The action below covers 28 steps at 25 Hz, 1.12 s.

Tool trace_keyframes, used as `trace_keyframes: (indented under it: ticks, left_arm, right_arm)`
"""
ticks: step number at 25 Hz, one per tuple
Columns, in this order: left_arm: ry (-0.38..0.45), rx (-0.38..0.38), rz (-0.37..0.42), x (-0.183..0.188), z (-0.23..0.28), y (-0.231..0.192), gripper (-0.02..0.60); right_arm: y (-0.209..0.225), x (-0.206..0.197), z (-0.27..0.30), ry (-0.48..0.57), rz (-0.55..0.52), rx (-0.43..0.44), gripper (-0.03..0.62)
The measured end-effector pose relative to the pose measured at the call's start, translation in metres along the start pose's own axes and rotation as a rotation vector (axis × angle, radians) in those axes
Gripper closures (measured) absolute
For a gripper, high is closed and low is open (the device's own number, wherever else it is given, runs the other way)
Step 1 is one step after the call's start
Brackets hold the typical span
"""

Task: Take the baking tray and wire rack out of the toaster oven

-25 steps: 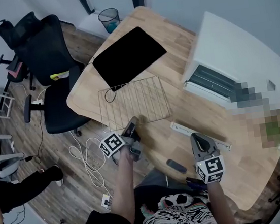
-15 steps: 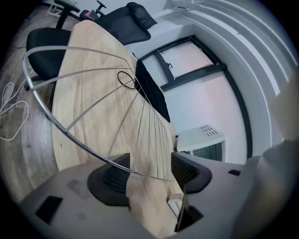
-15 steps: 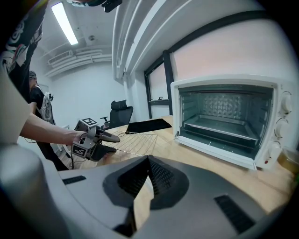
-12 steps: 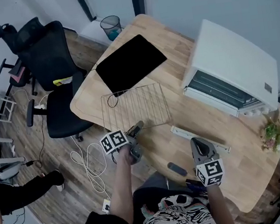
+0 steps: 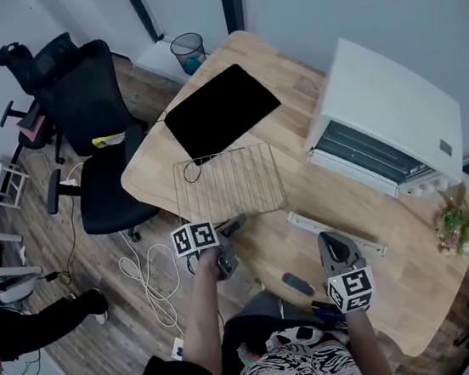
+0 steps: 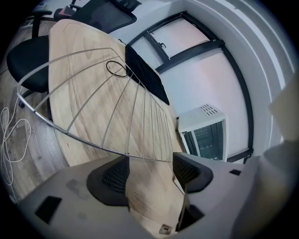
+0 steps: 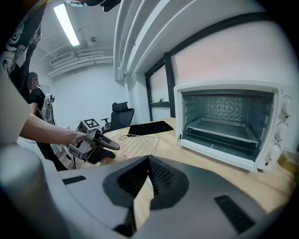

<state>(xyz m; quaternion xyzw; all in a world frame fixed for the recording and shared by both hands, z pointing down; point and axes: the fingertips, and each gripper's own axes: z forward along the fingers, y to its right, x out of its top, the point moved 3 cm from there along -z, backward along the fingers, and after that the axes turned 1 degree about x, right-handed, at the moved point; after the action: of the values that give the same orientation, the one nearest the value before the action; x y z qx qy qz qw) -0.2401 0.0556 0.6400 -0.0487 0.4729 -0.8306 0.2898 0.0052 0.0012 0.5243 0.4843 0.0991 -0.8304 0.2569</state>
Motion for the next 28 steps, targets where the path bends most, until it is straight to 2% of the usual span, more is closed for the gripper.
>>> trace_keyframes:
  ticks: [7, 10, 16, 22, 28]
  left_arm:
    - [-0.039, 0.02, 0.066, -0.018, -0.002, 0.005, 0.307]
    - [-0.032, 0.025, 0.097, -0.024, -0.003, 0.013, 0.307]
    - [0.031, 0.007, 0.247, -0.025, -0.005, 0.041, 0.307]
    - [0.085, -0.054, 0.356, -0.02, 0.003, 0.083, 0.307]
    - [0.084, -0.16, 0.429, -0.026, 0.015, 0.134, 0.307]
  right_arm:
    - [0.001, 0.004, -0.005, 0.016, 0.002, -0.024, 0.594]
    - [0.002, 0.007, -0.008, 0.027, 0.003, -0.038, 0.594]
    - [0.004, 0.015, -0.017, 0.057, 0.005, -0.07, 0.593]
    - [0.012, 0.022, -0.028, 0.088, 0.011, -0.114, 0.594]
    - [0.023, 0.024, -0.045, 0.113, 0.022, -0.169, 0.593]
